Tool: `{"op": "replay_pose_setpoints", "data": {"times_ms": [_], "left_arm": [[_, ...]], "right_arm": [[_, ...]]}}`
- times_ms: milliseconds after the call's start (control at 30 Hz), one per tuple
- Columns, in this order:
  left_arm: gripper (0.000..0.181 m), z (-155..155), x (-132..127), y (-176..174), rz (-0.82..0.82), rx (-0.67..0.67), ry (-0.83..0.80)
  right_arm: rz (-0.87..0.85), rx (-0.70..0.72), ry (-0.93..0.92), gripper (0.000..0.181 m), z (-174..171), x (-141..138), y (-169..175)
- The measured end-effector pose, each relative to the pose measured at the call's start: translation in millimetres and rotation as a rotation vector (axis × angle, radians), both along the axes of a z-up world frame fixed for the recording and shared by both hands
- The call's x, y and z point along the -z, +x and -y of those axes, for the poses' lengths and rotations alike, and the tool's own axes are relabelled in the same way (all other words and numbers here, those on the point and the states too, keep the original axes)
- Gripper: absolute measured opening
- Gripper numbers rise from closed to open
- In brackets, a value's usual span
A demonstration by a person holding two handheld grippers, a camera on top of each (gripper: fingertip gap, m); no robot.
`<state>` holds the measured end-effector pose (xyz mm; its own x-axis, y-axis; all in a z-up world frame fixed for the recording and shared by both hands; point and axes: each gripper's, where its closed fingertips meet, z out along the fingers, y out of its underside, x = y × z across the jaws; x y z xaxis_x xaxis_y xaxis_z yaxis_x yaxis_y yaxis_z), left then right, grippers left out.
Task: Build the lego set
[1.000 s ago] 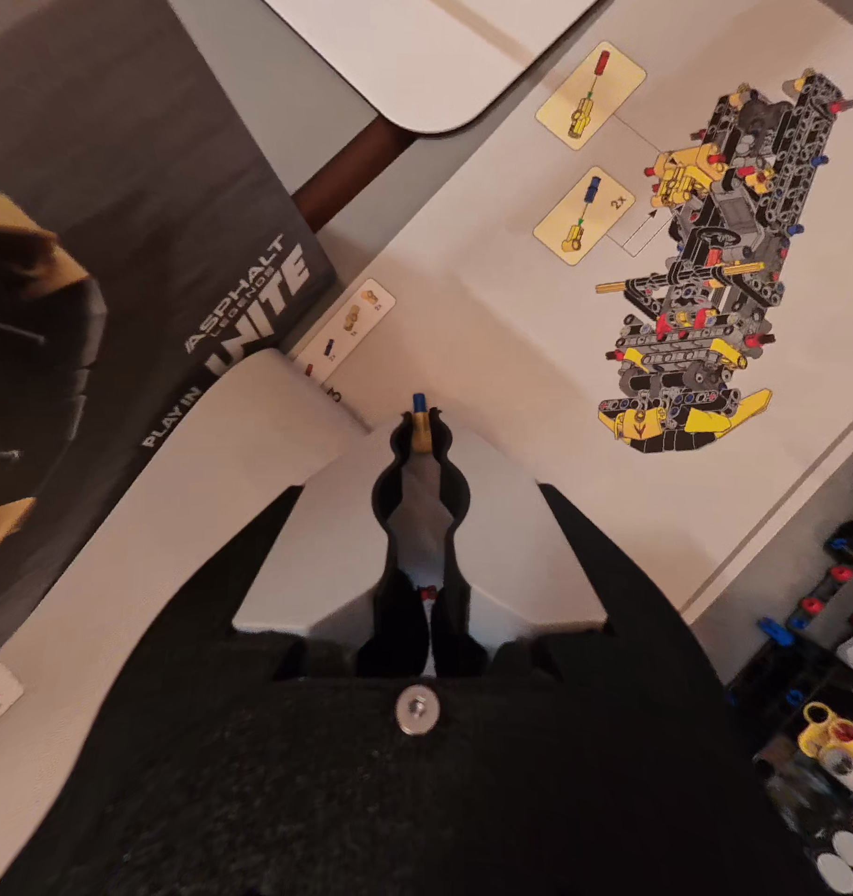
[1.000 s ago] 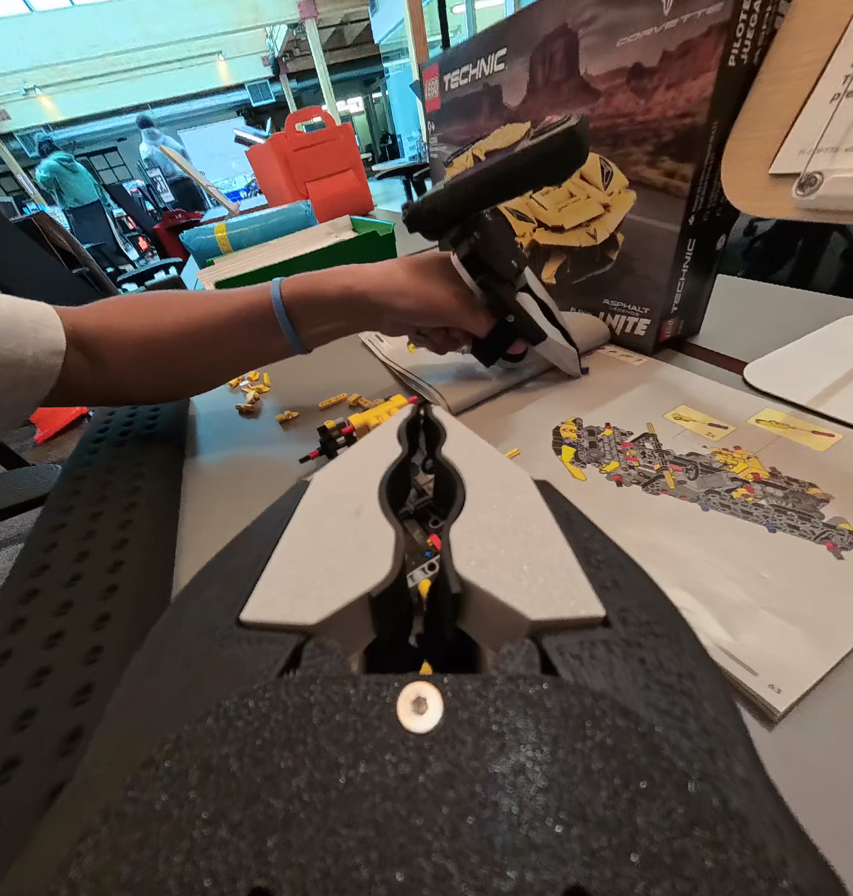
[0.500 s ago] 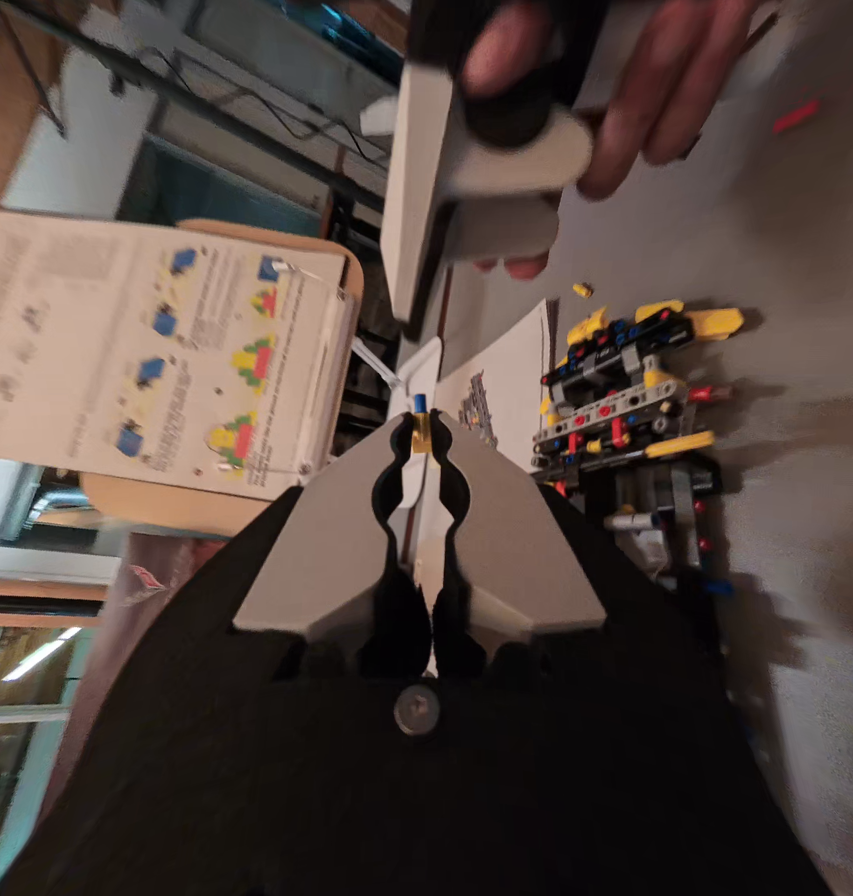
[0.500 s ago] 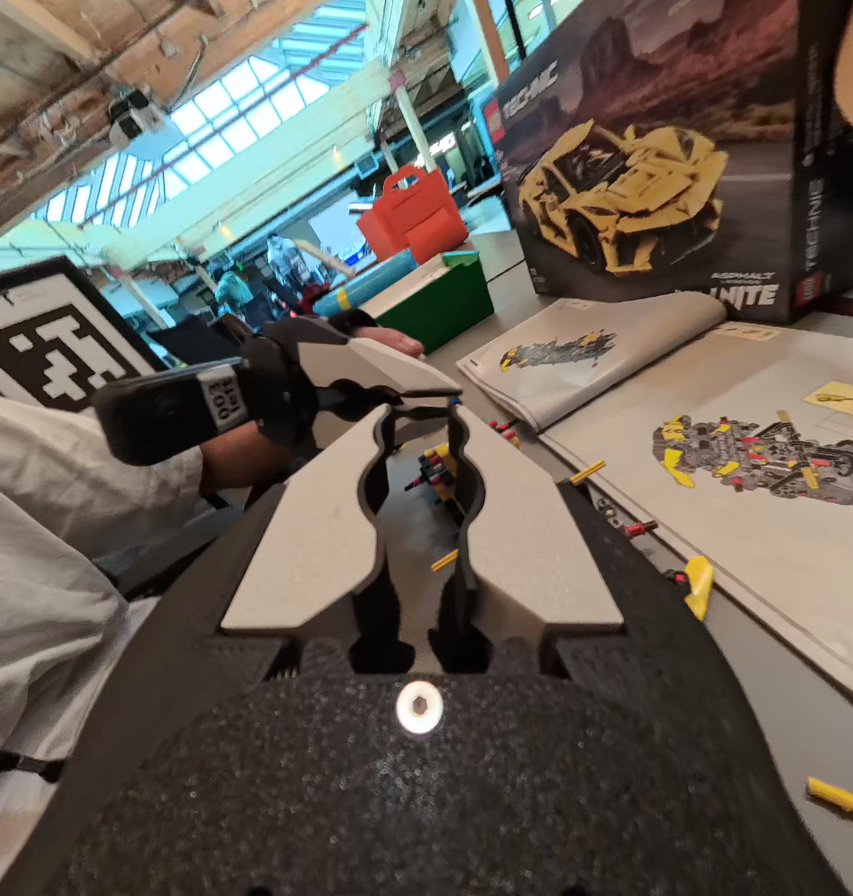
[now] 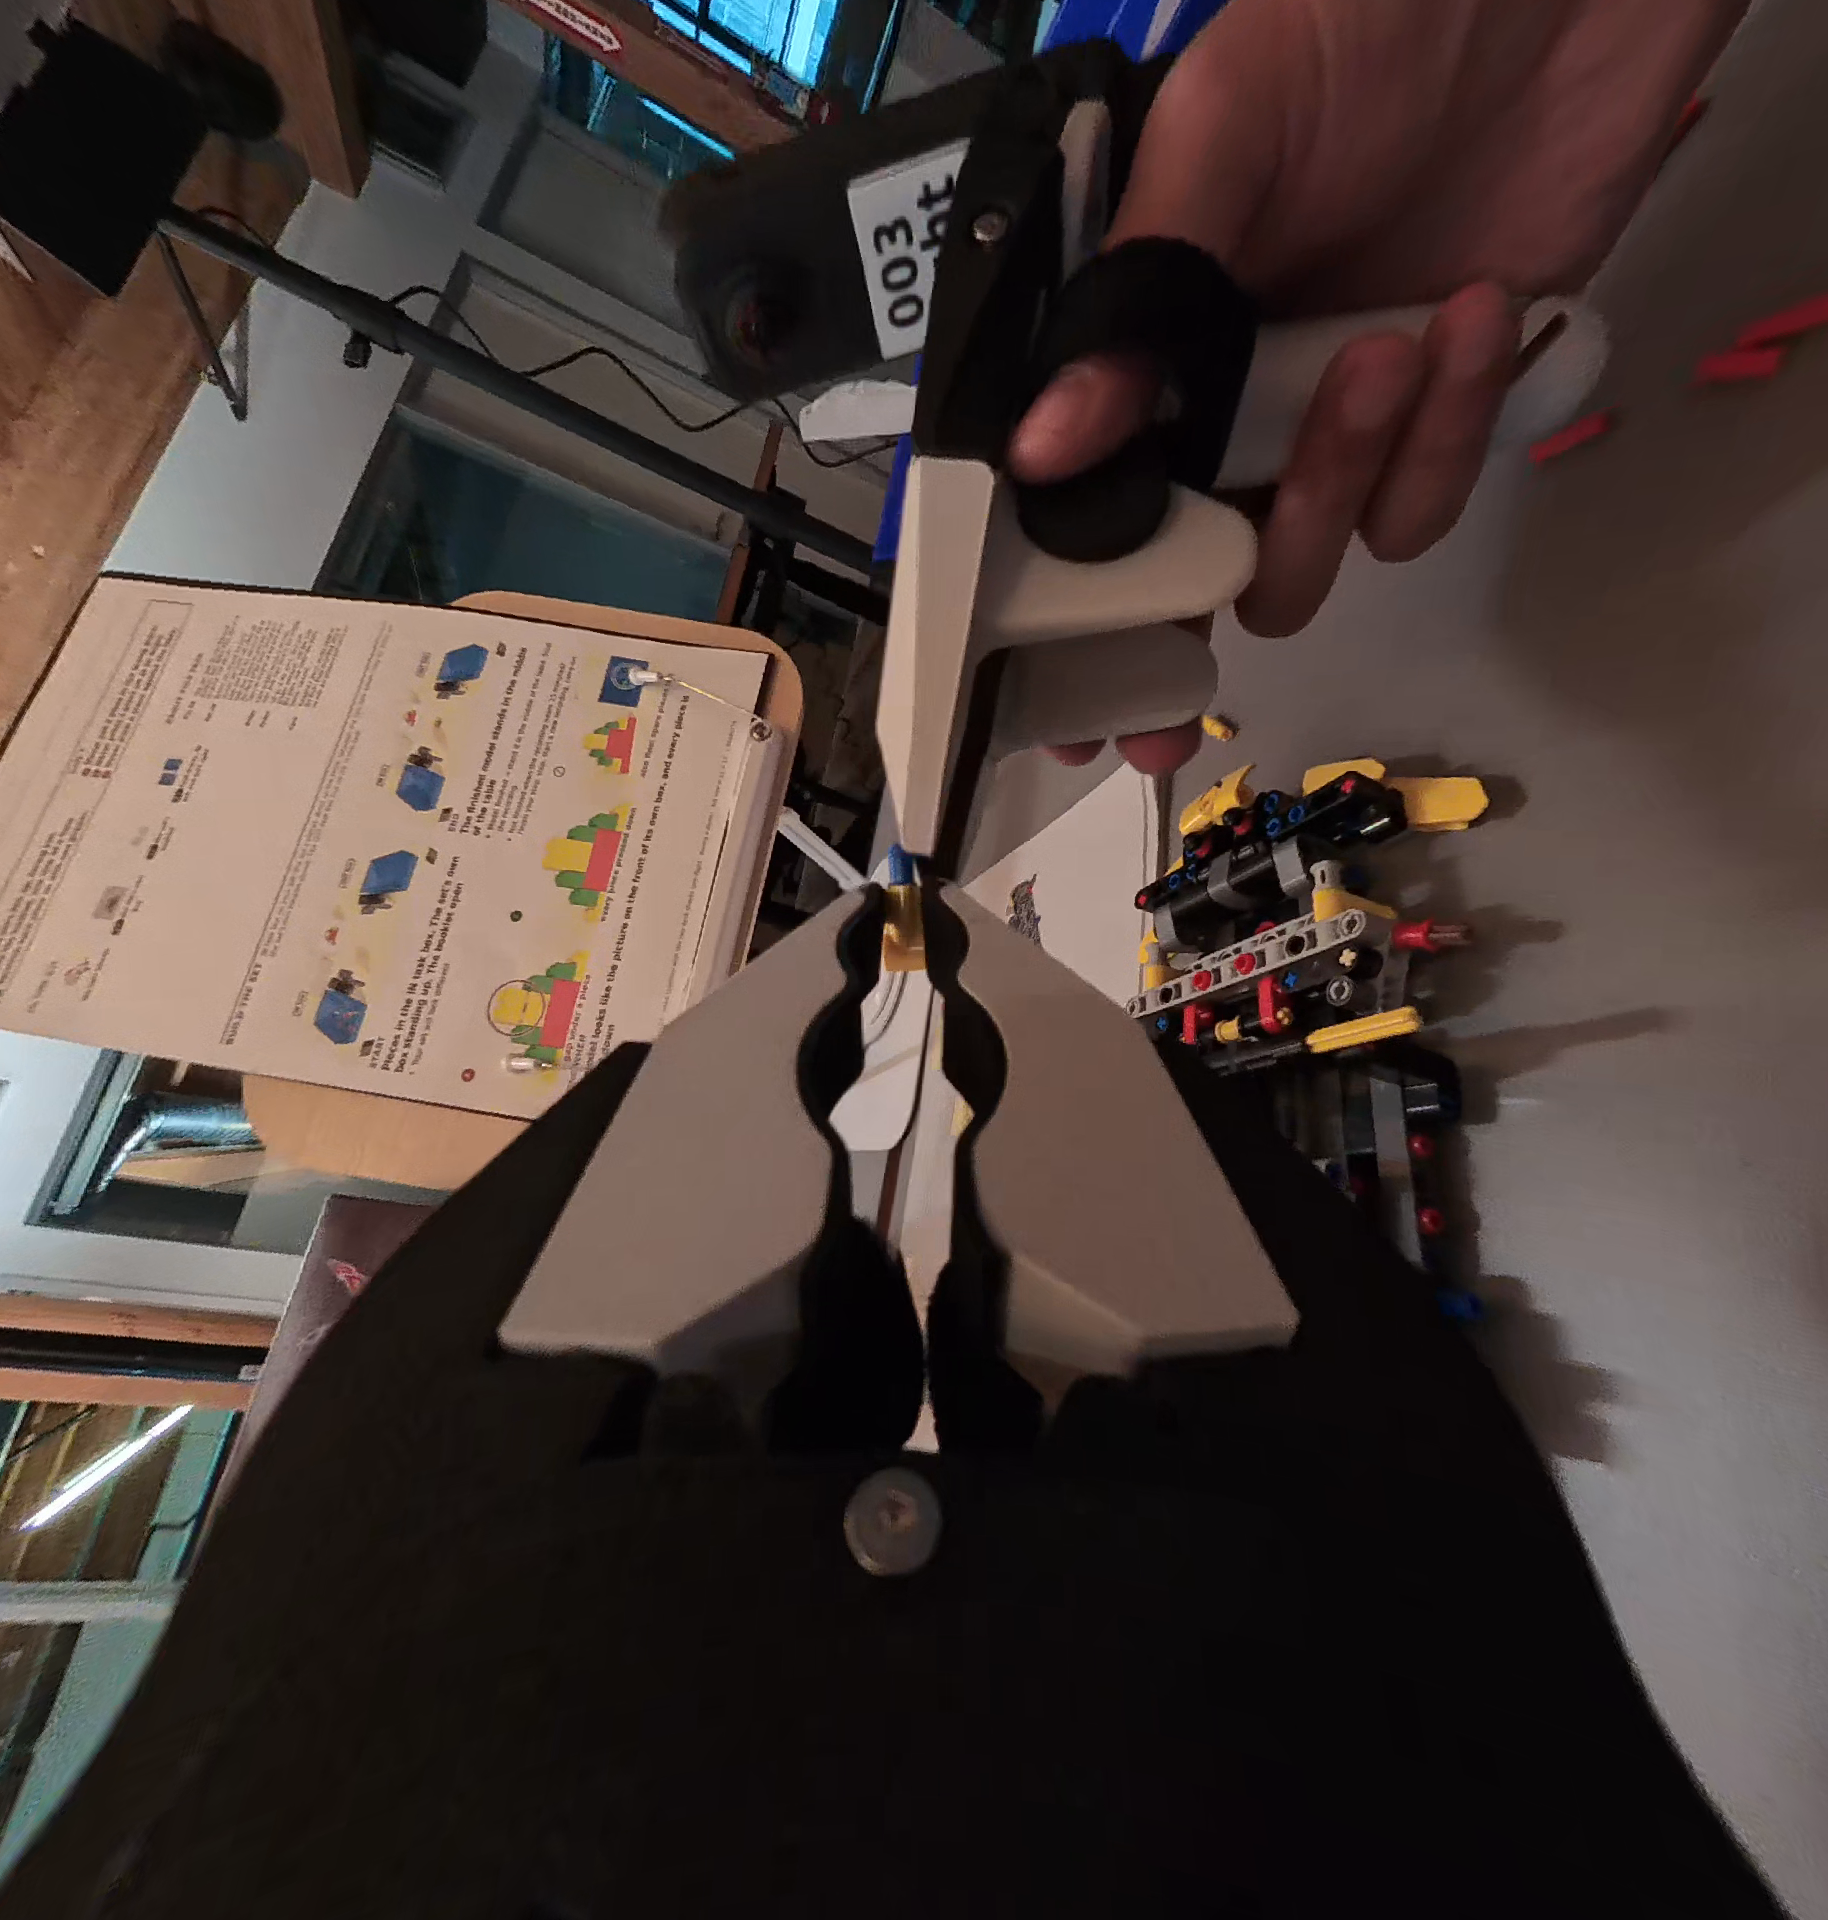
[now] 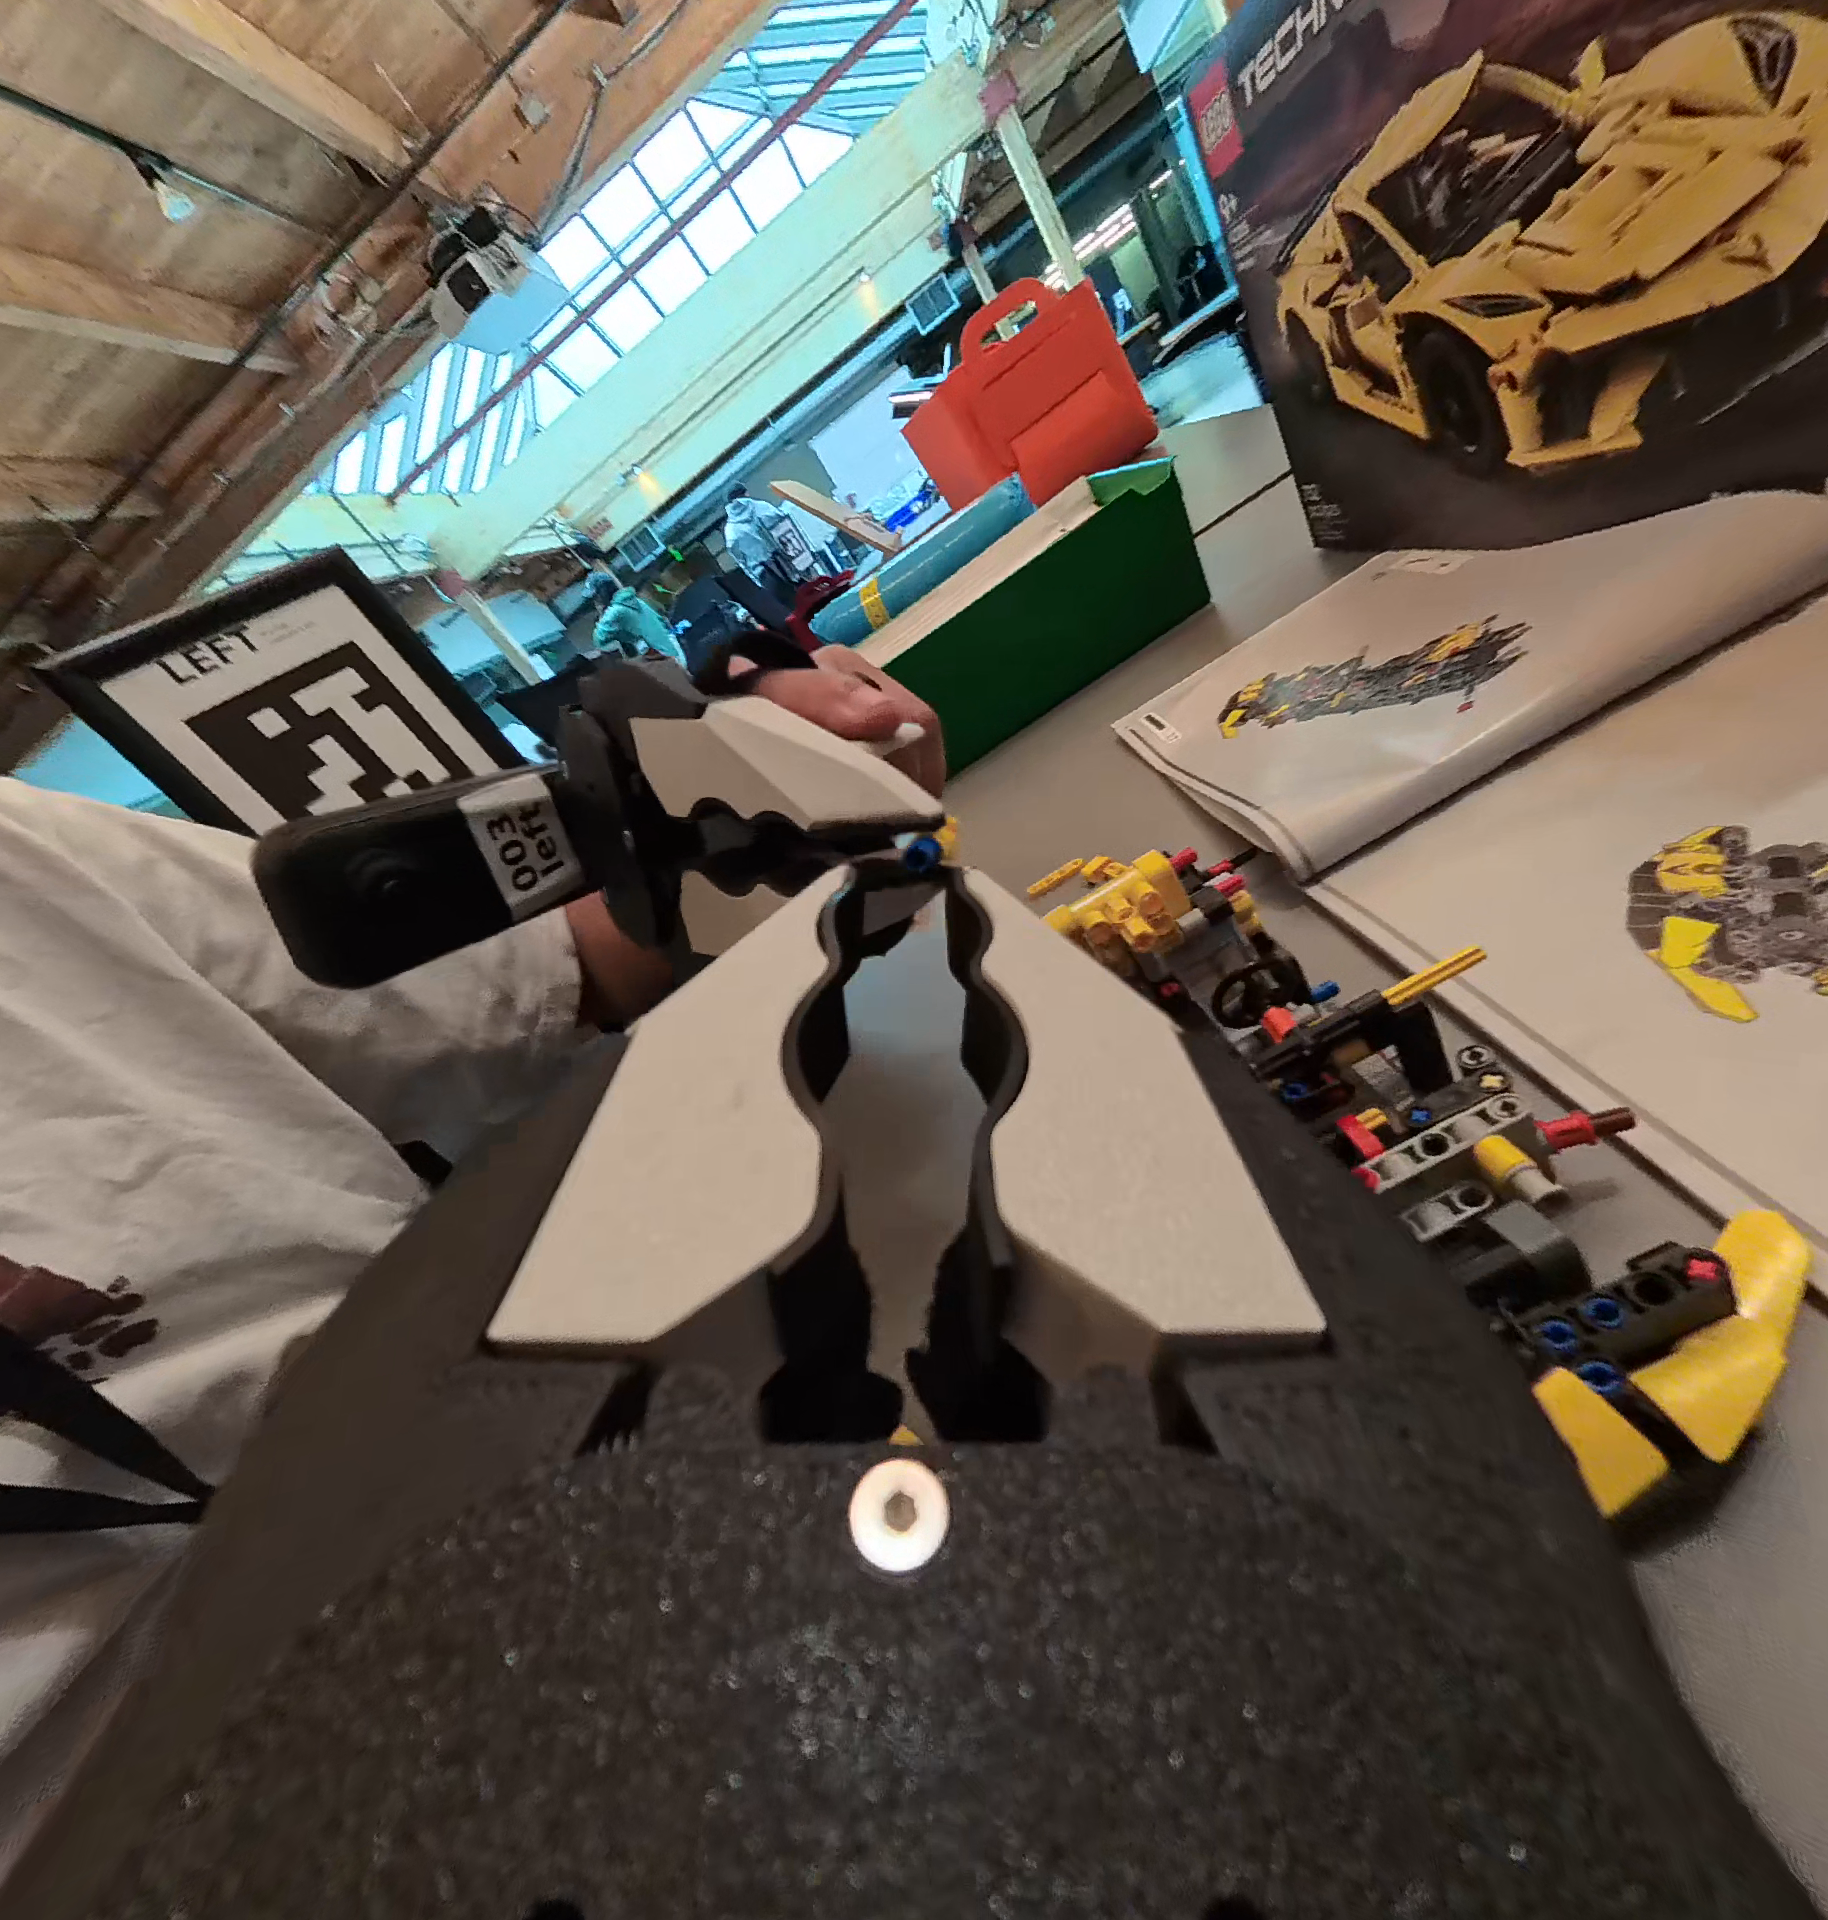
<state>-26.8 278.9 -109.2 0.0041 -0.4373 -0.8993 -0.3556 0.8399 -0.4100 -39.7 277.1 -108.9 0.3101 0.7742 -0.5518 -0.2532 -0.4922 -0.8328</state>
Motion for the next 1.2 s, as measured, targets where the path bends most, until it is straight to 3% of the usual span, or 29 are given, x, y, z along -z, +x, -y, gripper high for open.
{"op": "replay_pose_setpoints", "data": {"times_ms": [333,467,633,700,800,933,1067,1200], "left_arm": [[0.007,3.6,11.0,1.9,-0.028,0.022,-0.123],[0.024,-11.0,20.5,-5.1,-0.060,0.011,-0.245],[0.022,-5.0,27.0,-5.8,-0.078,0.059,-0.290],[0.009,-3.8,27.3,-6.0,-0.079,0.064,-0.287],[0.008,-3.4,28.2,-8.4,-0.106,0.073,-0.287],[0.007,-10.8,36.1,-21.0,-0.218,0.071,-0.299],[0.007,-34.9,50.1,-61.0,-0.320,-0.015,-0.634],[0.007,-34.0,48.4,-70.4,-0.233,-0.032,-0.548]], "right_arm": [[0.017,-0.003,-0.045,0.007,-2.9,8.2,0.8],[-0.074,-0.011,-0.127,0.006,-6.6,7.9,4.9],[-0.067,-0.026,-0.162,0.006,-7.3,16.8,2.2],[-0.062,-0.040,-0.167,0.006,-5.9,19.5,-1.7],[-0.047,-0.039,-0.144,0.006,-5.4,20.0,-3.7],[0.228,-0.015,0.007,0.010,-8.1,31.8,-6.2],[0.481,-0.018,0.167,0.022,-19.1,27.2,-3.3],[0.526,-0.062,0.205,0.022,-22.8,34.0,-23.9]]}}
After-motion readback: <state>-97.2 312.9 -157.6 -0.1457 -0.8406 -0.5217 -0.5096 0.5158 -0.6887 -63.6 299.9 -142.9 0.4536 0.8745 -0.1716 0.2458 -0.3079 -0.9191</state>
